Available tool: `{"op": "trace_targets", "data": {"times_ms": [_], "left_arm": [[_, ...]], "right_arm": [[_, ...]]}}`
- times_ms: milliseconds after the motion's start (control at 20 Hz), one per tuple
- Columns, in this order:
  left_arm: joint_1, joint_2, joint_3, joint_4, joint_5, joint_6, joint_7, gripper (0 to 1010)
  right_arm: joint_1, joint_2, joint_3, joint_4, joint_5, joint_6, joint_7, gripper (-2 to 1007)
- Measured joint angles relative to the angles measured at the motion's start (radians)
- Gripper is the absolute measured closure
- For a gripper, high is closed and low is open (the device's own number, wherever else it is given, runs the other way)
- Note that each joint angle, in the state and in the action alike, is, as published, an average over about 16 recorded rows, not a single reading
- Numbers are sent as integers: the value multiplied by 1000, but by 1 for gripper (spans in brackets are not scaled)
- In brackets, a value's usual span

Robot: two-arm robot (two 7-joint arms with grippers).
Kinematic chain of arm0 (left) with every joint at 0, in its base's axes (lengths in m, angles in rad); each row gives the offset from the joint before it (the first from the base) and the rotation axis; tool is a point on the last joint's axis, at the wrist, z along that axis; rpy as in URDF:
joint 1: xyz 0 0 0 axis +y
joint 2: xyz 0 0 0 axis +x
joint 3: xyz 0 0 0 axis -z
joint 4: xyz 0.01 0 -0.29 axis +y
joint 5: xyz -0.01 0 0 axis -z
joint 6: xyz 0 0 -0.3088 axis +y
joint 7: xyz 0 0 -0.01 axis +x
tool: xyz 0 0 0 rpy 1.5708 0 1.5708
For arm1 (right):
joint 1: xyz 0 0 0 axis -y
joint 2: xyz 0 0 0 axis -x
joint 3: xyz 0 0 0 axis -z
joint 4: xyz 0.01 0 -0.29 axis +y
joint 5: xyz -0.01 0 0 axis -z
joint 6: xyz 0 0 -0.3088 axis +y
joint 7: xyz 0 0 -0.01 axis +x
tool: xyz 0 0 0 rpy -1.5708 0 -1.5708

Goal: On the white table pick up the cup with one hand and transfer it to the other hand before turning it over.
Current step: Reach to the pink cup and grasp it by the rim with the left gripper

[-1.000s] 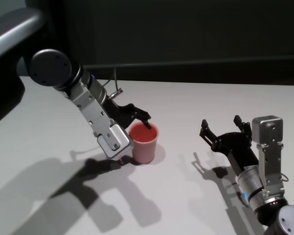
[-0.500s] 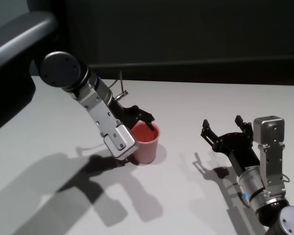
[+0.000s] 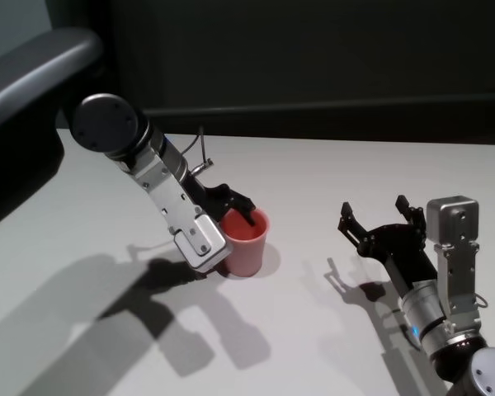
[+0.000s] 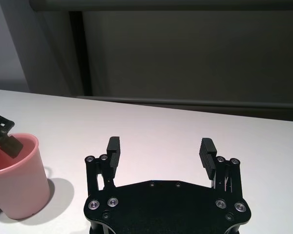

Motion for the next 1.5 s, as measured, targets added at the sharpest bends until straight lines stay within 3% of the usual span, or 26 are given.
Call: {"op": "trace_targets", "data": {"times_ms": [1000,1500], "left_arm": [[-13,3,48,28,-11,7,17,13],[-27,0,71,41,-10,7,27,142]], "right_arm": [[0,0,0,0,0,0,0,5],[0,0,0,0,0,0,0,5]]}}
